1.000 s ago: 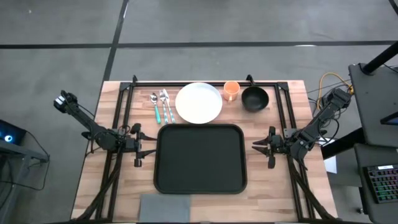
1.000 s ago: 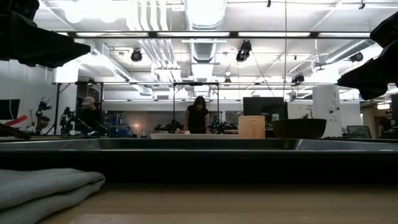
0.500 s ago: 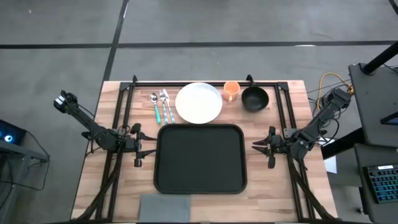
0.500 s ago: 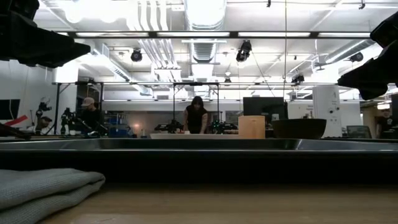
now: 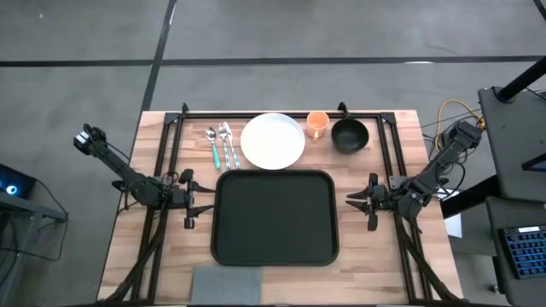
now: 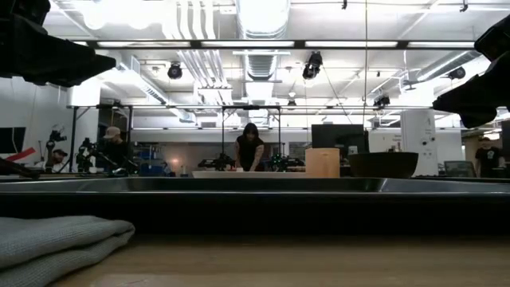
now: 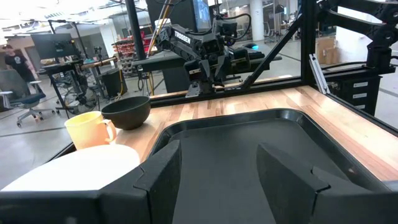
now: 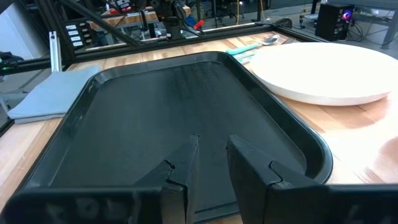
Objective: Set up tray
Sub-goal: Put the orange mug on the black serving tray
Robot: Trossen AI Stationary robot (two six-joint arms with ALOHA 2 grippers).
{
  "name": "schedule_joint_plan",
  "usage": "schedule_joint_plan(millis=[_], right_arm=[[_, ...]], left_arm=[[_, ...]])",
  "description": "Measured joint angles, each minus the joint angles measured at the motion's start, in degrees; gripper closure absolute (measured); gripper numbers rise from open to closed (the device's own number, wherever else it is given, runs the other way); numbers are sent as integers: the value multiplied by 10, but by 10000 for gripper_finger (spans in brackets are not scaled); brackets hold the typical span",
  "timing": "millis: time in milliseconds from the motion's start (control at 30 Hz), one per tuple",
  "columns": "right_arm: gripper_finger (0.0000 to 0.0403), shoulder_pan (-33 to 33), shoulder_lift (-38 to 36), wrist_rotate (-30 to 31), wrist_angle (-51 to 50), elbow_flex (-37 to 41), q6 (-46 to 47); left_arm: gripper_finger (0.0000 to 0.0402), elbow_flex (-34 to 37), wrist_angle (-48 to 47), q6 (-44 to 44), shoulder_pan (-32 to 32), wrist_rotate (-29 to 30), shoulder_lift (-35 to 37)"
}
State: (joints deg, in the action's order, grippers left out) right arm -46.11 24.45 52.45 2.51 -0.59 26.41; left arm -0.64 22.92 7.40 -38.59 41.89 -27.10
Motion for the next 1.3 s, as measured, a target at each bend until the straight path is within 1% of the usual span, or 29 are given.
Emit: schedule_joint_plan(millis=[200,633,1067,1300], right_arm=[[334,0,0,0,0,0,0],[318,0,0,0,0,0,0],[334,0,0,0,0,0,0],[329,0,0,0,0,0,0]], left_arm=[[214,0,0,0,0,0,0],[214,0,0,0,0,0,0],[214,0,0,0,0,0,0],[214,0,0,0,0,0,0]])
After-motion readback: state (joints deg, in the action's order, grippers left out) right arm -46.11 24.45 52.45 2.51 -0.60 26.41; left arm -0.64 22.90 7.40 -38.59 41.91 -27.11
